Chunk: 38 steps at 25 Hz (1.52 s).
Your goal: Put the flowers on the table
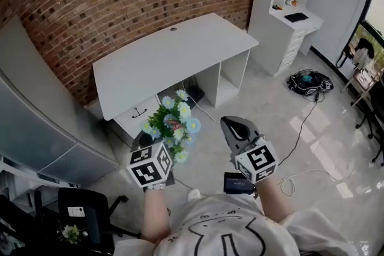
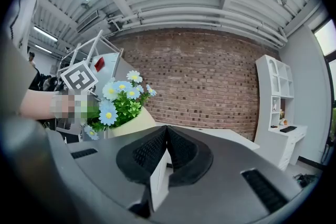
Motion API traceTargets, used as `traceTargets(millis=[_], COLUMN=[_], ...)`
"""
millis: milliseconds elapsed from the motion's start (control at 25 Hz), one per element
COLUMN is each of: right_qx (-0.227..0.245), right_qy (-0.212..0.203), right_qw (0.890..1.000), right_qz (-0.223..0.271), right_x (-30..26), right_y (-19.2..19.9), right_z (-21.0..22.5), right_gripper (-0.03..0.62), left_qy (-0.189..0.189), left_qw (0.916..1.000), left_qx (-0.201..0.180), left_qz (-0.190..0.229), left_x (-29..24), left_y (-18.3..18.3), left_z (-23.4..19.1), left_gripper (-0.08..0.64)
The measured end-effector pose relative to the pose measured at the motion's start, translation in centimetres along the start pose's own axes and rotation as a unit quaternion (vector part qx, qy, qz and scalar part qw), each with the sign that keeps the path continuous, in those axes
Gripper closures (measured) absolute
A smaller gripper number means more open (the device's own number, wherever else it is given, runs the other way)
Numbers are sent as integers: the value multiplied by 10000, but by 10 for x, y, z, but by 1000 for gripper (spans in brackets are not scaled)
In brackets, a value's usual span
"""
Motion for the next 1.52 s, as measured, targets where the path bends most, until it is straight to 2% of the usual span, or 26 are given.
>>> traceTargets(millis=[240, 440, 800, 1160, 1520], right_qx=[-137, -70, -45, -202, -162], right_qy=[199, 213, 277, 290, 234], right_qw=[9997, 9997, 9995, 9991, 9991], right_qz=[-15, -64, -146, -249, -326], right_x=[-70, -103, -127, -142, -152], right_y=[-9, -14, -9, 8, 3], right_z=[-5, -11, -9, -5, -7], right_gripper=[575, 575, 575, 575, 575], left_qy=[201, 257, 196, 225, 193], left_qw=[9997, 9996, 9997, 9996, 9995], left_qx=[-89, -26, 159, 152, 229], left_qz=[-85, -80, -46, -111, -99], left_x=[-49, -70, -85, -98, -100], left_y=[-26, -33, -30, -21, -26], left_z=[-50, -76, -102, -107, -114], left_gripper=[502, 502, 503, 502, 503])
Point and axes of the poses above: the fingertips, and each gripper's own axes: x backward along the fingers, z to its right, y out of its underside, the point moved 3 cm from there along x, backward along the fingers, and after that the axes turned 6 degrees about -x, right-handed, at the moved point
